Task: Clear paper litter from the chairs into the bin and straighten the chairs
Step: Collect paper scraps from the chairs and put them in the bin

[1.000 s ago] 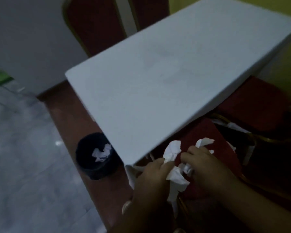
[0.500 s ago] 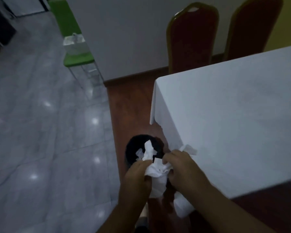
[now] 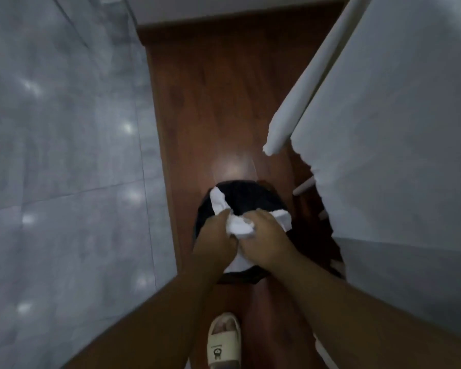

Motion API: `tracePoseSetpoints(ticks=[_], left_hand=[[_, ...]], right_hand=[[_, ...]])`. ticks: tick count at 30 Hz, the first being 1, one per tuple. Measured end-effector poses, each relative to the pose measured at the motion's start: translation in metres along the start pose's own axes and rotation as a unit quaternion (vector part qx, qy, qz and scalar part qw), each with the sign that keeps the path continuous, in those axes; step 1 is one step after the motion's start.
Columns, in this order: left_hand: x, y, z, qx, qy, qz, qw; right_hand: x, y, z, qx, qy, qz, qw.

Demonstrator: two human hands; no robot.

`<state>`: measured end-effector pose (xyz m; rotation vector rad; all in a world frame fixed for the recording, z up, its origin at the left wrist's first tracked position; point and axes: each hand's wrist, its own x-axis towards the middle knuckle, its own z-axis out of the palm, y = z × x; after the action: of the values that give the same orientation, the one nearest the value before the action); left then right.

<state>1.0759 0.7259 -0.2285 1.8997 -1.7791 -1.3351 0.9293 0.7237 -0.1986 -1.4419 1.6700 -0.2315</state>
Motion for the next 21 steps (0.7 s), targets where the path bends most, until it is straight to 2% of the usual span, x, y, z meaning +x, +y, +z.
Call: tracePoseSetpoints(ticks=[2,5,10,12,16,21], left_hand=[[0.029,-0.002,-0.001,-0.01,-0.006,-0.002,1.0],[0.045,-0.016,0.006,-0.054,-0.019,-0.031,0.998],[0.048,-0.016,0.009,0.01,-0.128,-0.06,0.99],[0.04,-0.015,0.01,0.032,-0.145,-0.071,0.986],[0.002,-0.003,0.002,0.086,-0.101,-0.066,0.989],[-0.092,0.062,-0.024,0.147,-0.011,0.01,0.989]], right_hand=[[0.022,0.014,0.012,-0.006,-0.015,0.034,0.999],[0.039,0.029,0.018,0.051,-0.02,0.083,0.995],[0.043,0.04,0.025,0.018,-0.015,0.101,0.995],[0.035,0.04,0.021,0.009,-0.019,0.113,0.993],[-0.018,0.023,-0.002,-0.028,-0.018,0.081,0.996],[-0.13,-0.027,-0.073,-0.133,0.02,-0.018,0.991]])
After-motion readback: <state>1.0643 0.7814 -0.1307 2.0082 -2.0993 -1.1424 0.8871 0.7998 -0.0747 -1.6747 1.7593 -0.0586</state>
